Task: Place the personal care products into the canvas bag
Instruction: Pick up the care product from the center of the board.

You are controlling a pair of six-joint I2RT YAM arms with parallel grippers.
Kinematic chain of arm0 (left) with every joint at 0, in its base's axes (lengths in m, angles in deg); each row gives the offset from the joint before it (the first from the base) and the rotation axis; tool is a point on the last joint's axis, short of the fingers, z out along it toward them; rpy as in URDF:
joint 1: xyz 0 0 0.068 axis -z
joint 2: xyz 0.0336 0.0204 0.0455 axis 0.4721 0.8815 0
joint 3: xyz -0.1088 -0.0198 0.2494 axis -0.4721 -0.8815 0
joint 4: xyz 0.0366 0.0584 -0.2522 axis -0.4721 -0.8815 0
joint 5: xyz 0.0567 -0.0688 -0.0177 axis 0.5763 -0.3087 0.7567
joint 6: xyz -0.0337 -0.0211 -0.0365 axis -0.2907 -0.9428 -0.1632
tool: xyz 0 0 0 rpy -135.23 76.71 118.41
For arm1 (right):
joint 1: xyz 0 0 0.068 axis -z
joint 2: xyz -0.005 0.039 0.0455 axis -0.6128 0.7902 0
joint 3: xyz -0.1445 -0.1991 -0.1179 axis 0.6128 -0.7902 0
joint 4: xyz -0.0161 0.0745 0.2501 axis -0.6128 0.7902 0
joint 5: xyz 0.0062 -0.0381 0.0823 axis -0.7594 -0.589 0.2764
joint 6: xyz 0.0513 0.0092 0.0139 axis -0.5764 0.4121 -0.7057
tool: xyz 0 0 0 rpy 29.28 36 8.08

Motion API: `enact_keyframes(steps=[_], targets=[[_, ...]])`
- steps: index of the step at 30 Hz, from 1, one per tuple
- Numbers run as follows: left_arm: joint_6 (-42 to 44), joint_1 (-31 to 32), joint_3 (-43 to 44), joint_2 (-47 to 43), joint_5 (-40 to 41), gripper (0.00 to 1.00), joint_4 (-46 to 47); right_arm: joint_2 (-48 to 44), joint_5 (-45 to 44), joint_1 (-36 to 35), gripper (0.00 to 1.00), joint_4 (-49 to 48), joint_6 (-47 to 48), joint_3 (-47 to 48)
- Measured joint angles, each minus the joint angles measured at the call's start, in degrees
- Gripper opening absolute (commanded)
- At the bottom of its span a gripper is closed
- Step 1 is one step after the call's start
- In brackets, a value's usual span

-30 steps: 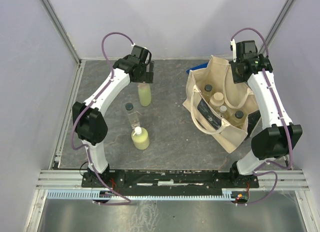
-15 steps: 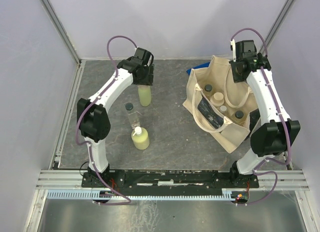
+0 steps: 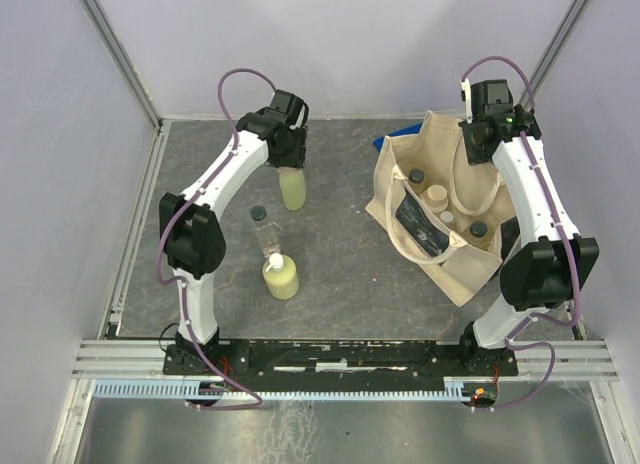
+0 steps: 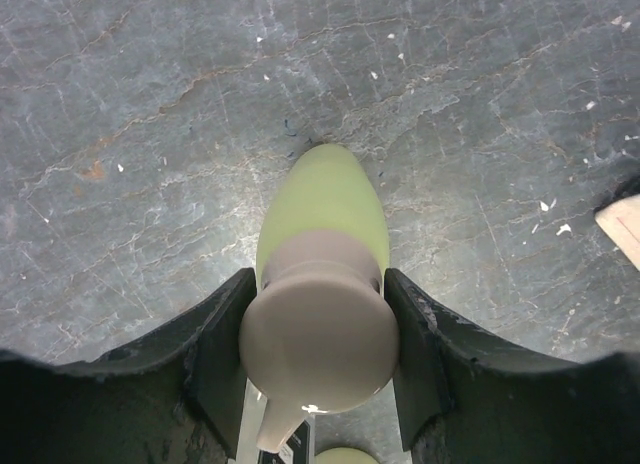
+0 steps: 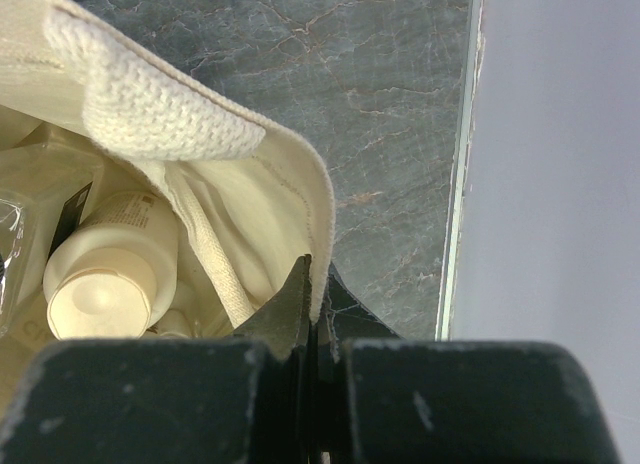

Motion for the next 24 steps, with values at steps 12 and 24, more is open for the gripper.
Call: enact_keyframes(steps=[12, 24], targets=[[0.0, -0.1, 26.0, 4.4, -9.3, 0.03, -7.8, 0.0, 0.1, 0.0, 0.0, -0.2, 0.0, 0.0], [-3.0, -0.3, 25.2, 0.6, -27.6, 0.03, 6.5, 0.0, 0.2, 0.0, 0.0, -0.3, 0.0, 0.0]])
